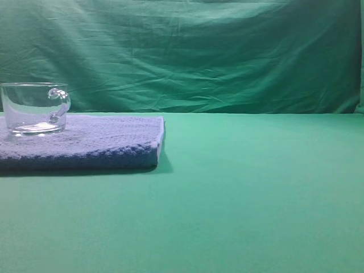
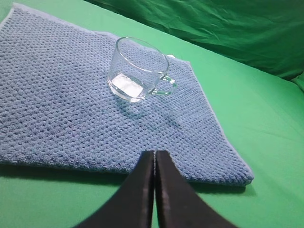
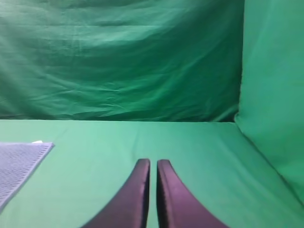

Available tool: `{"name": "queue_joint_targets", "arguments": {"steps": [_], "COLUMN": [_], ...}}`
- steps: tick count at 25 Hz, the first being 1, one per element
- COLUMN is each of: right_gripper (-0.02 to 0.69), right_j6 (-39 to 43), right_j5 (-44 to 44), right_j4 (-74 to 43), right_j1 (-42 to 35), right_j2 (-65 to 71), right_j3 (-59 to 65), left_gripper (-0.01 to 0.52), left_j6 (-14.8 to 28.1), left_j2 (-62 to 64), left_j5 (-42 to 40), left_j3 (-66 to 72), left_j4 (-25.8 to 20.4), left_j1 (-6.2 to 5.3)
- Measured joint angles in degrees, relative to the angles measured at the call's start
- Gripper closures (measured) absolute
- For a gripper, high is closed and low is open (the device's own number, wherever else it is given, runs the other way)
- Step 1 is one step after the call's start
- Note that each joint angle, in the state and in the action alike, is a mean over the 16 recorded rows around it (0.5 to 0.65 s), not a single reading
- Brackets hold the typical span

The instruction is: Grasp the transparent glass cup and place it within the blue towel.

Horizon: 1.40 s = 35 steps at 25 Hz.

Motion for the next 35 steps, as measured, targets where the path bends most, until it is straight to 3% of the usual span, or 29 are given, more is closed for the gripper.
{"name": "queue_joint_targets", "arguments": {"steps": [20, 35], "right_gripper": [0.665, 0.620], "right_j6": [-1.4, -1.6], "right_j5": [4.7, 4.7], "right_j4": [-2.2, -2.3], "right_j1": [-0.6, -0.6], "right_j2": [-0.2, -0.2], "right_j3": [4.5, 4.5], "left_gripper": [0.514, 0.514], "left_j6": [0.0, 0.0], "left_j2": [0.0, 0.0], "left_j5": [0.0, 0.0], "left_j3": [0.0, 0.0], "left_j4": [0.0, 0.0], "left_j1": [0.00, 0.00]}}
